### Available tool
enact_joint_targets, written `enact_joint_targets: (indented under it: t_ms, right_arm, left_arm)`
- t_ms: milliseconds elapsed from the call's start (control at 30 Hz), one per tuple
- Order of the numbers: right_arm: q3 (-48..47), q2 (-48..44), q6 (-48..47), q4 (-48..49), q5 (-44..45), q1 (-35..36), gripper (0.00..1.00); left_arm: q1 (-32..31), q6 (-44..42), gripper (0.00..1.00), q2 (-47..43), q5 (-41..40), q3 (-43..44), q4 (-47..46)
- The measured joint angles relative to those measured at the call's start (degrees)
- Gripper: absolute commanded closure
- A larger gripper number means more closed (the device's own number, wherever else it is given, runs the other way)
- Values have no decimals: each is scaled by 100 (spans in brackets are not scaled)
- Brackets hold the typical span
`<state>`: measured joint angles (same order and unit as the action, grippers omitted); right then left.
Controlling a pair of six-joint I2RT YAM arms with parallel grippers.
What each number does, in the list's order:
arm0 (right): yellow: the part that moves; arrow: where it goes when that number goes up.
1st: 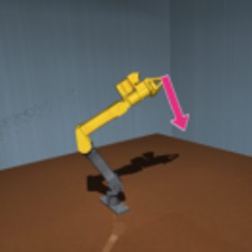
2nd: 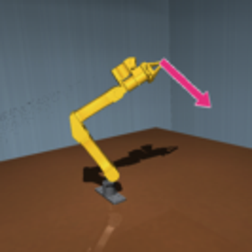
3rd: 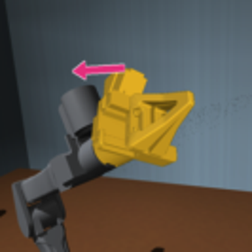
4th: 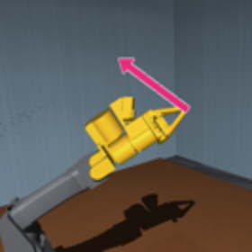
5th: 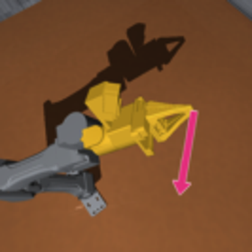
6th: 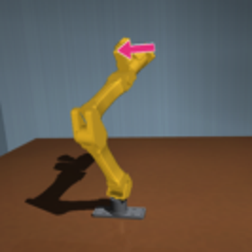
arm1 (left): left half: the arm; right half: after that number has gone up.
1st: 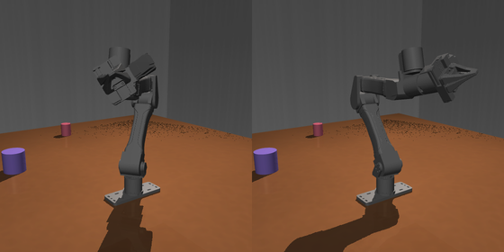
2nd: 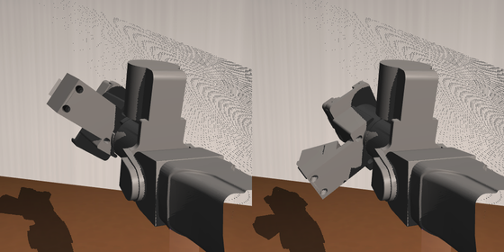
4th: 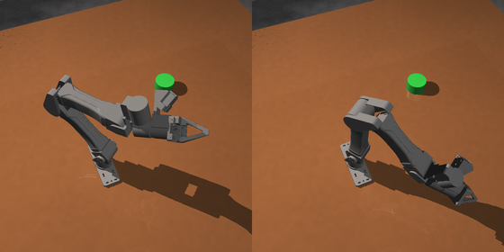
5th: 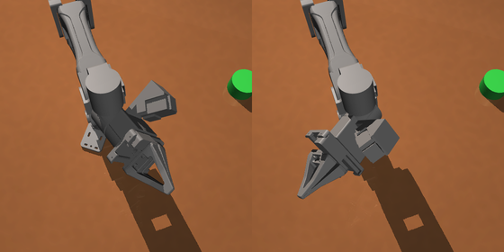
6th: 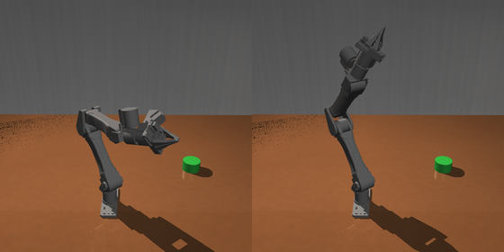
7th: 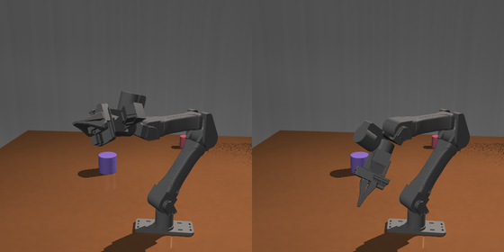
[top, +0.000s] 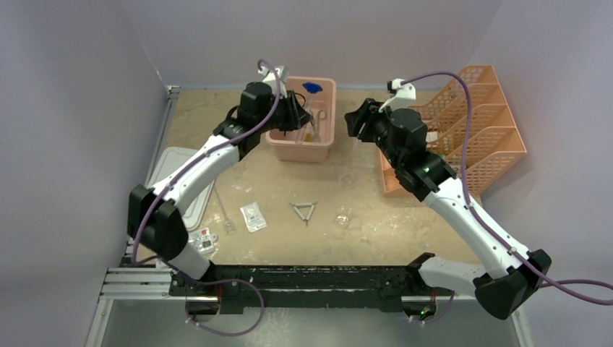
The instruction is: Organize the chemistry lab equipment
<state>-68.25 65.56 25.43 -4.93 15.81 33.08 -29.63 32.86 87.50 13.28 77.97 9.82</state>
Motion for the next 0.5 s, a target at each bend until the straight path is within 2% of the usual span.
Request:
enact_joint_targets:
  t_ms: [267, 500]
  right_arm:
    - [0, -83, -160, -166, 278, 0, 45]
    - [0, -74, -302, -256, 282, 0, 45]
  left_arm:
    - [4, 334, 90, 1954, -837, 1565, -286]
    - [4, 411, 90, 3005, -1207, 2039, -282]
